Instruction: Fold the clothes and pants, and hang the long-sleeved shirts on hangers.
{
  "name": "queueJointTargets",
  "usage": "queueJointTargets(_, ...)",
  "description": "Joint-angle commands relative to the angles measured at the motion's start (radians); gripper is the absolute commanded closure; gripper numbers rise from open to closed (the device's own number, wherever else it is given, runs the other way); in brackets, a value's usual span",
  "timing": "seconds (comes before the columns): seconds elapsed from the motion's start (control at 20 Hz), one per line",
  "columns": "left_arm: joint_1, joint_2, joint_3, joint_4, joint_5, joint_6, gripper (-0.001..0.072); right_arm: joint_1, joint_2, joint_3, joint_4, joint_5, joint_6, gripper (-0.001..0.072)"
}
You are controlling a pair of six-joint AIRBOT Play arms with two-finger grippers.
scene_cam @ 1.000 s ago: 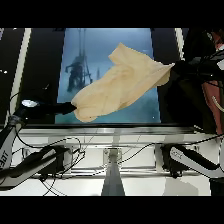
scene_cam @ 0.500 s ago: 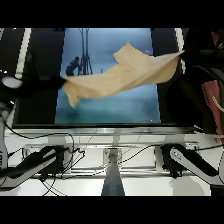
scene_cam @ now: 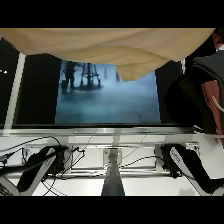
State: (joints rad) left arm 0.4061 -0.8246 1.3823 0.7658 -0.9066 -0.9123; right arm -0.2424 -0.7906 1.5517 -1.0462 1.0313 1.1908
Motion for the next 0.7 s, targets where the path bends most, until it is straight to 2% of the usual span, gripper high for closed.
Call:
queueJointTargets(0.0,0.087,0.170,0.037,0.005,0.108,0.000,0.0693,0.000,0.130,0.048,0.003,-0.003,0.000,0.0693)
queueJointTargets(0.2,0.107,0.279,0.036,0.023,0.117,-0.013,0.0693,0.000,0.258,0.048,0.021,0.000,0.001,0.0695)
queueJointTargets(0.3,0.107,0.284,0.031,0.023,0.070,-0.102,0.0694,0.000,0.257,0.044,0.013,0.014,0.002,0.0696)
queueJointTargets(0.55,0.105,0.157,-0.076,0.018,-0.256,-0.257,0.0694,0.000,0.042,-0.002,0.019,0.269,0.048,0.0695)
queueJointTargets(0.65,0.094,0.075,-0.172,0.006,-0.373,-0.263,0.0694,0.000,-0.107,-0.053,0.031,0.362,0.051,0.0695)
